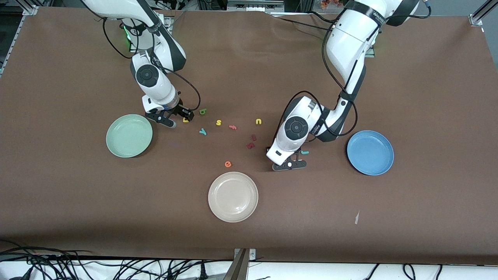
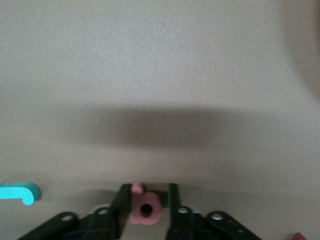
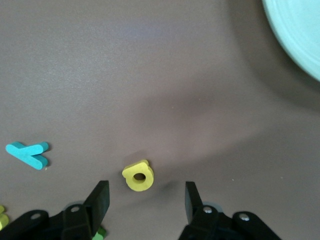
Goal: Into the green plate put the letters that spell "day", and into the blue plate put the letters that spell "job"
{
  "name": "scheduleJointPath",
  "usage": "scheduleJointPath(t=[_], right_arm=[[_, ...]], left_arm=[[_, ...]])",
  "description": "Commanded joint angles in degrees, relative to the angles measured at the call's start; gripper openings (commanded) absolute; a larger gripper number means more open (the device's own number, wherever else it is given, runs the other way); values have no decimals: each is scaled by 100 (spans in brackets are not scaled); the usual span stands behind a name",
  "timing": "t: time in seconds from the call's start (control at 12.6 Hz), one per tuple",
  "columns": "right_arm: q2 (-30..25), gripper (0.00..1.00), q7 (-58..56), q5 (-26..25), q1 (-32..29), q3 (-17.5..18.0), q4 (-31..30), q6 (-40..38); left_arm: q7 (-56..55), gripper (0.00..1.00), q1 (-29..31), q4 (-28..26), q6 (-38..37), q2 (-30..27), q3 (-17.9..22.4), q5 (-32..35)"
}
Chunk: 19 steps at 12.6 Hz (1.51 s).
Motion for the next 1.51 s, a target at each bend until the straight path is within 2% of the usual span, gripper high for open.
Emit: scheduleJointPath(t=[0.0, 0.08, 0.16, 0.4, 0.48, 0.64, 0.8, 1.04, 1.19, 1.43], right_arm=[[20, 69, 155, 4, -27, 44, -171, 394], [38, 69, 155, 4, -27, 44, -206, 456], [55, 69, 164, 4, -27, 44, -233, 552], [187, 68, 155, 4, -27, 44, -233, 684], [214, 65, 155, 4, -27, 44, -233, 729], [205, 57, 155, 4, -27, 35, -225, 720], [275, 42, 155, 4, -27, 44, -225, 720], [275, 13, 129, 4, -18, 44, -198, 677], [75, 9, 15, -5, -27, 35, -163, 432], [-540, 9, -458, -31, -27, -8, 56, -708]], left_arm=[[-79, 10, -76, 140, -66, 100, 53, 109], [-62, 2, -67, 140, -92, 74, 71, 118], [-18, 0, -32, 140, -258, 30, 88, 118], [682, 0, 283, 535, -1582, -207, 141, 127], [1077, 0, 467, 510, -1865, -373, 141, 127], [2086, 0, 898, 413, -2349, -689, 150, 127], [3011, 0, 1425, 98, -2483, -1067, 141, 353], [3970, 0, 2049, -526, -2274, -1420, 141, 698], [4349, 0, 2305, -1332, -1512, -1726, 141, 724], [4526, 0, 2718, -2704, 26, -2202, 141, 1181]])
